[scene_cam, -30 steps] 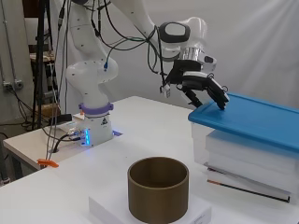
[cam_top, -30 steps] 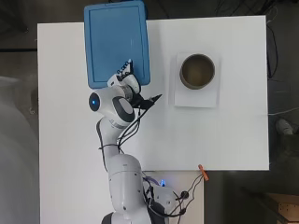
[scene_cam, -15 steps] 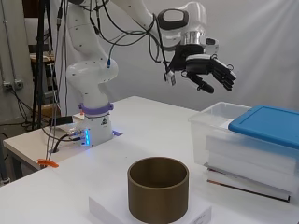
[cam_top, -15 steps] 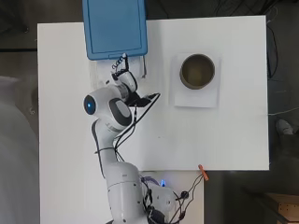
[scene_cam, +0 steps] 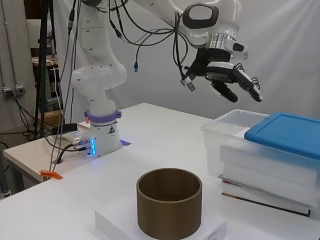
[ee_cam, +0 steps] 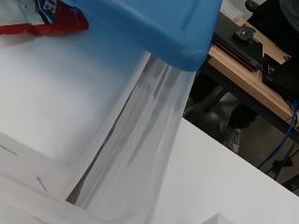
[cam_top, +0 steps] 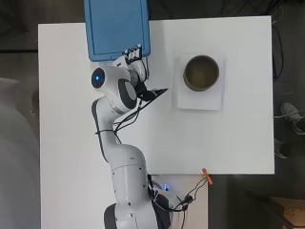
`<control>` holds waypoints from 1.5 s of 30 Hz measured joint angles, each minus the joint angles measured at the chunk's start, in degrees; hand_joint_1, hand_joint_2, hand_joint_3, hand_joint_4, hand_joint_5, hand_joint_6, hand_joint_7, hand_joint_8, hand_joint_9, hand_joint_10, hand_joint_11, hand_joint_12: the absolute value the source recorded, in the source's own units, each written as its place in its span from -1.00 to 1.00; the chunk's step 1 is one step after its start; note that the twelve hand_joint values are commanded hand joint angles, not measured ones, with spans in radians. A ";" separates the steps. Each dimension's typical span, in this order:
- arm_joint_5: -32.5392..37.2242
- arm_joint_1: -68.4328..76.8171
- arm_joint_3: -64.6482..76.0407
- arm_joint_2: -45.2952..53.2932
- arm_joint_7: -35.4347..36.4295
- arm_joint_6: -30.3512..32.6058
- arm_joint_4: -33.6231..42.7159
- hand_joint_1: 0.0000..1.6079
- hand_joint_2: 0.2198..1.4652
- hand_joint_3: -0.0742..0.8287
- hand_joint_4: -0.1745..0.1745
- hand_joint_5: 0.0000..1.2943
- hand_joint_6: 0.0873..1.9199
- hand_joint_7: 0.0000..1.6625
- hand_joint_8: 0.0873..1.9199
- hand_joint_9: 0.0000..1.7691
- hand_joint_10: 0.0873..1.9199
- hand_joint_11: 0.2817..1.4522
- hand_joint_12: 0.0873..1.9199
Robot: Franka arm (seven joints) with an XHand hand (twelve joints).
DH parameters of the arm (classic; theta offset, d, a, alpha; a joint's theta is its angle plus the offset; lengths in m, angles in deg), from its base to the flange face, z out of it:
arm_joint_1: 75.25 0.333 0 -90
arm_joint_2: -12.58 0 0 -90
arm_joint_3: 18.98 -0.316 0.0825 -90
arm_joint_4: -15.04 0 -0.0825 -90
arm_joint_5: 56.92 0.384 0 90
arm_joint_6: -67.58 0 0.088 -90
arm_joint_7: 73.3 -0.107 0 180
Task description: Teleoperate dual arm-hand system to remove items from a box
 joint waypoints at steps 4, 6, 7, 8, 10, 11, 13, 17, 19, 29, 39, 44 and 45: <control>2.70 -0.08 0.94 1.04 2.34 -1.76 2.57 -0.70 0.39 -0.82 0.33 -0.23 -1.00 -0.28 -1.00 -0.28 -1.00 -0.54 -1.00; 5.07 -0.07 1.50 5.22 5.50 -3.13 7.20 -0.61 0.50 -0.83 0.39 -0.04 -1.00 -0.07 -1.00 -0.05 -1.00 -0.37 -1.00; 7.06 -0.15 1.97 7.69 7.32 -3.85 9.84 -0.34 0.56 -0.84 0.62 0.04 -0.57 0.15 -0.57 0.17 -0.42 -0.20 -0.43; 9.31 -0.25 2.32 8.80 8.58 -4.38 11.00 -0.15 0.61 -0.83 0.79 0.06 -0.12 0.24 0.00 0.30 0.20 -0.12 0.14; 15.85 -0.52 3.03 9.83 11.75 -4.39 11.48 -0.19 0.62 -0.84 0.42 0.12 -0.51 0.22 0.63 0.36 0.80 -0.13 0.68; 18.83 -0.59 3.24 10.13 13.03 -4.14 11.35 -0.23 0.62 -0.84 0.27 0.18 -0.75 0.20 0.74 0.34 0.90 -0.17 0.76; 23.49 -0.74 3.72 10.66 15.21 -4.10 10.91 -0.26 0.60 -0.84 0.12 0.25 -0.99 0.17 0.80 0.31 0.96 -0.19 0.81; 22.77 -0.69 3.61 10.84 17.13 -4.02 9.22 -0.29 0.61 -0.83 0.06 0.31 -1.00 0.20 0.84 0.34 0.98 -0.14 0.83; 22.68 -0.63 3.38 10.77 17.55 -4.68 9.21 -0.29 0.62 -0.83 0.08 0.33 -1.00 0.20 0.86 0.35 0.98 -0.11 0.84; 21.82 -0.52 3.27 11.57 17.83 -5.01 8.99 -0.29 0.64 -0.83 -0.02 0.36 -1.00 0.23 0.91 0.39 0.99 -0.01 0.86; 18.75 0.27 3.50 19.75 14.40 -8.94 17.18 -0.28 0.67 -0.83 0.02 0.37 -1.00 0.16 0.83 0.33 0.92 -0.08 0.81; 19.70 0.31 3.50 20.92 15.52 -10.71 18.57 -0.61 0.50 -0.85 0.35 0.07 -1.00 -0.22 -0.61 -0.19 -0.53 -0.62 -0.52; 20.74 0.34 3.40 21.00 16.28 -11.51 19.19 -0.66 0.45 -0.85 0.42 0.00 -1.00 -0.27 -0.84 -0.27 -0.79 -0.66 -0.79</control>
